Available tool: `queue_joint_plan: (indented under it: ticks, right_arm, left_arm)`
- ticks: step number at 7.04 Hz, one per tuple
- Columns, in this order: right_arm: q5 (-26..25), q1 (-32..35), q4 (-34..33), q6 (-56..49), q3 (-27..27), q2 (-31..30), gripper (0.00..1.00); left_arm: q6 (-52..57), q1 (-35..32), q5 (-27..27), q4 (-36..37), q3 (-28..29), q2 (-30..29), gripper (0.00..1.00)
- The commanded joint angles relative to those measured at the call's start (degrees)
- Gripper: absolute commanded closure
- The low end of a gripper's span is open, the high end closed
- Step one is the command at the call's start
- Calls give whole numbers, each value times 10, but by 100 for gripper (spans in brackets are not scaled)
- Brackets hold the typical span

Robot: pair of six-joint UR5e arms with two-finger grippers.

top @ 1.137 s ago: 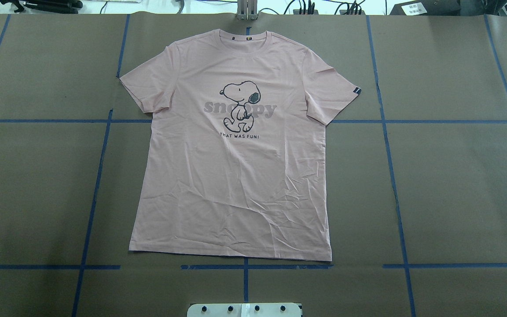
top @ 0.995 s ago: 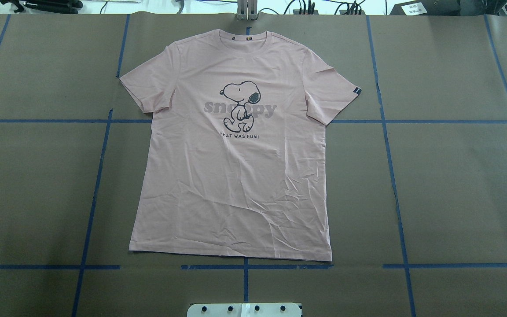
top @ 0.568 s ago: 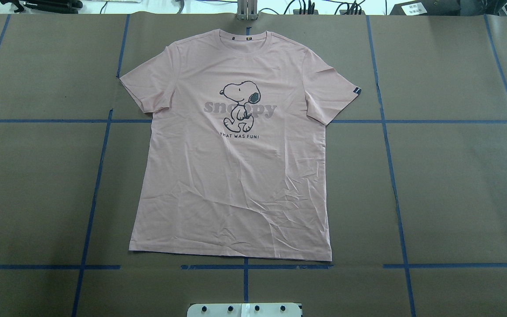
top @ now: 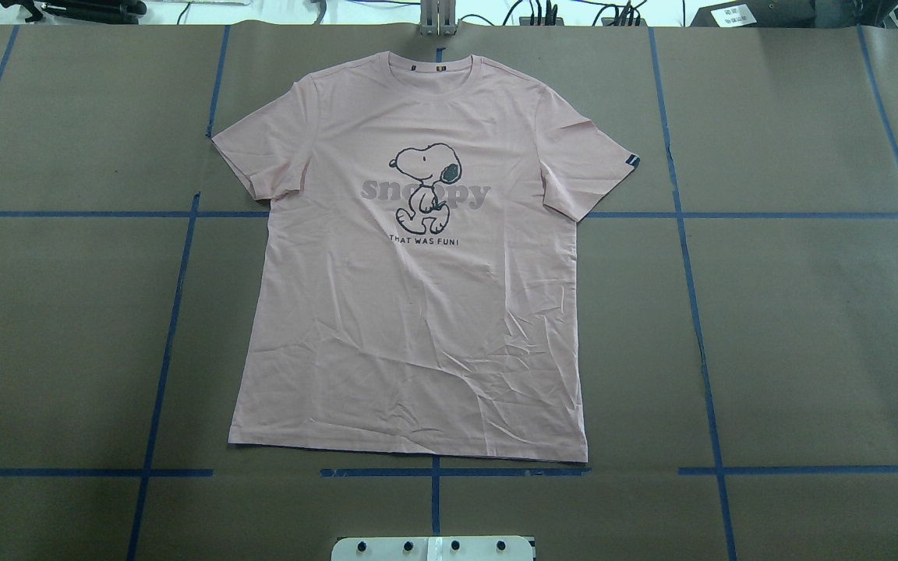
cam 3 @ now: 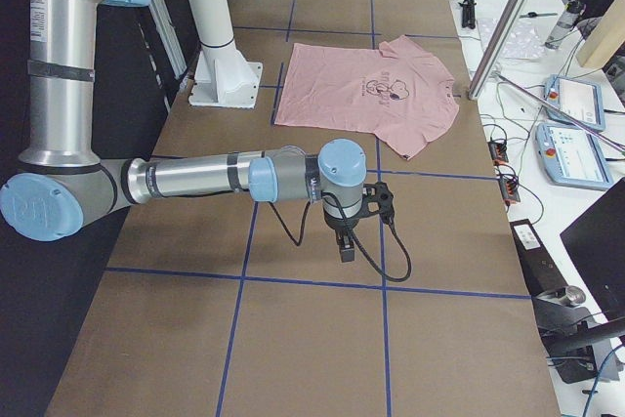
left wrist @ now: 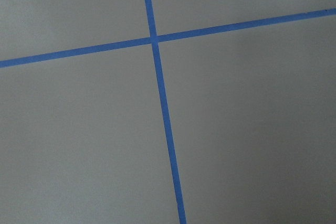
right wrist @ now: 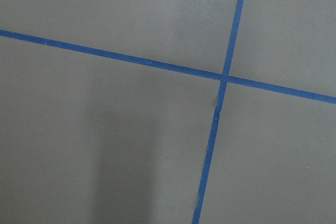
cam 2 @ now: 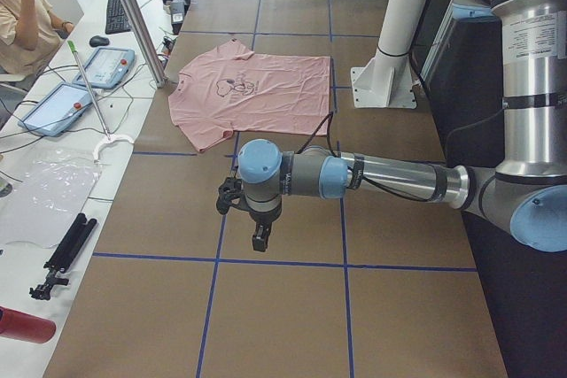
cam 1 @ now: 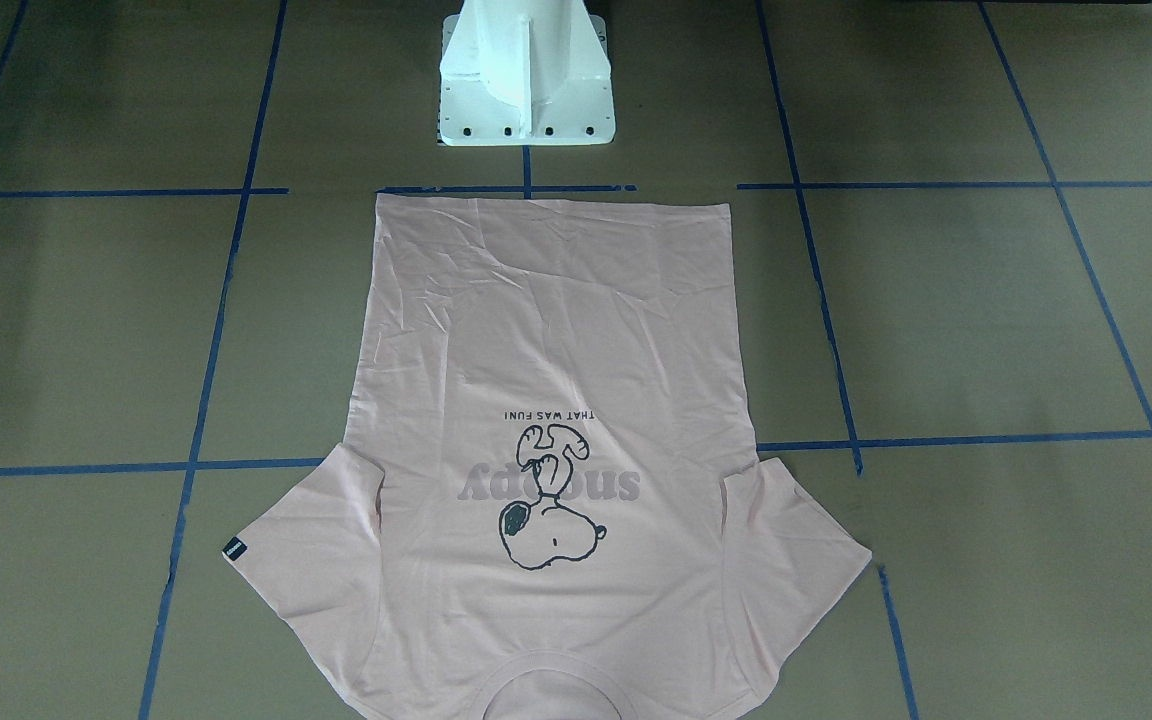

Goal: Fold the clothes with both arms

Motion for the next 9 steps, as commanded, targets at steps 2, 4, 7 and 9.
queue_joint_plan:
  ticks: [2,4,7,9]
  right_arm:
    - [82,-34,6,2,-4,1,0]
    - [84,-90,105,101,-13,15,0]
    - [56,-213,117,339,-59,176,0]
    - [-77,-268,166,502,-84,212,0]
  left_arm:
    - [7,-1,2,-1,-11,13,0]
    - [7,1,1,-5,16,12,0]
    - [3,3,26,-3,17,-3,0]
    - [4,3,34,-1,15,-1,0]
